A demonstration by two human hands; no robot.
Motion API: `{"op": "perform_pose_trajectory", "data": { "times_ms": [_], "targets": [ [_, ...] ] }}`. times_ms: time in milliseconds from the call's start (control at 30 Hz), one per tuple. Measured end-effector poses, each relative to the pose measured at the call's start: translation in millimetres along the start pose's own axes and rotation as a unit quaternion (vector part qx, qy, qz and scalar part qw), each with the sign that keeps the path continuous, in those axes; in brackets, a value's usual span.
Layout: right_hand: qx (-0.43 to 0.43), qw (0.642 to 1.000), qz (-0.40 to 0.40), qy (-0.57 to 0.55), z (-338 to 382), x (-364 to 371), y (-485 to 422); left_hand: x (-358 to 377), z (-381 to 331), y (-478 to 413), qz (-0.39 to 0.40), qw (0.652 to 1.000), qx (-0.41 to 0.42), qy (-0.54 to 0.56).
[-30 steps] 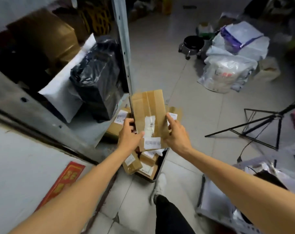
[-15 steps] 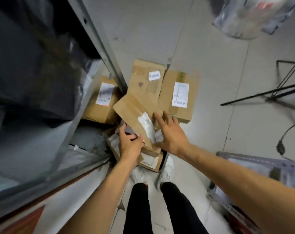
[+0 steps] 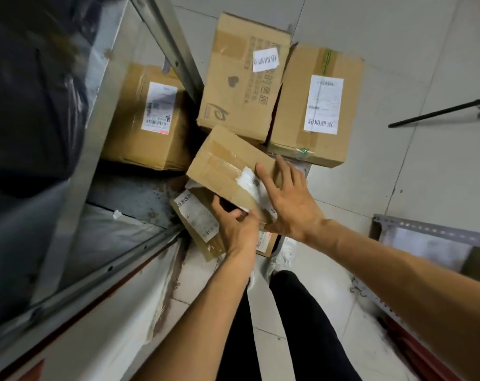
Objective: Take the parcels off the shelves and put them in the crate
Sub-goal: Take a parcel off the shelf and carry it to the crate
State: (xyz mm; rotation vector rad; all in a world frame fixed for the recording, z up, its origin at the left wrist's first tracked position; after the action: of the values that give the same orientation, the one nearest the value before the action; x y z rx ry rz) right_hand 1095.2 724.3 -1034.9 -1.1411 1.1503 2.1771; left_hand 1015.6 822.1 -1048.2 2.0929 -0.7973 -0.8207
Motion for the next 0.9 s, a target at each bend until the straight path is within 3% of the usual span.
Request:
{"op": "perform_pose_trajectory", "data": {
  "times_ms": [133, 233, 400, 500, 600, 733, 800, 900],
  "targets": [
    [-0.020, 0.999, 0.016, 0.029, -5, -2, -6, 6, 5, 6, 0.002, 0.997, -0.052, 0.049],
    [-0.020, 0.999, 0.026, 0.027, -17, -6, -22, 8, 1, -11, 0.055, 0.997, -0.056, 0.026],
    [-0.048, 0.996, 0.060, 0.048, -35, -3, -48, -3, -12, -36, 0.101, 0.988, -0.001, -0.117],
    [-0.062, 0.994, 0.074, 0.054, -41, 4, -53, -14, -26, -39, 0.095, 0.954, 0.080, -0.272],
    [-0.063, 0.992, 0.081, 0.074, -40, 11, -51, -20, -46, -35, 0.102, 0.879, 0.192, -0.424],
    [-0.049, 0.991, 0.085, 0.086, -36, 7, -41, -13, -81, -22, 0.126, 0.700, 0.340, -0.615],
    [-0.048, 0.990, 0.089, 0.097, -33, -4, -34, -9, -100, -14, 0.128, 0.628, 0.378, -0.668],
    [-0.042, 0.991, 0.082, 0.101, -26, -29, -23, -2, -122, 0, 0.128, 0.560, 0.400, -0.714]
  ]
}}
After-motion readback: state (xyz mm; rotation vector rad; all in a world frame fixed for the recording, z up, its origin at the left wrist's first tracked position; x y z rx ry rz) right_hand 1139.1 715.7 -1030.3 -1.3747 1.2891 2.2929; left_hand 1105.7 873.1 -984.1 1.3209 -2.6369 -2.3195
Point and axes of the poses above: each hand's wrist, its own y-axis away from the middle knuckle, its own x-axis out of the palm, z = x × y, the point moved 4 cm from there along -y, towards the middle knuckle, and after that the axes turned 4 degrees about -z, right-handed, at the moved point
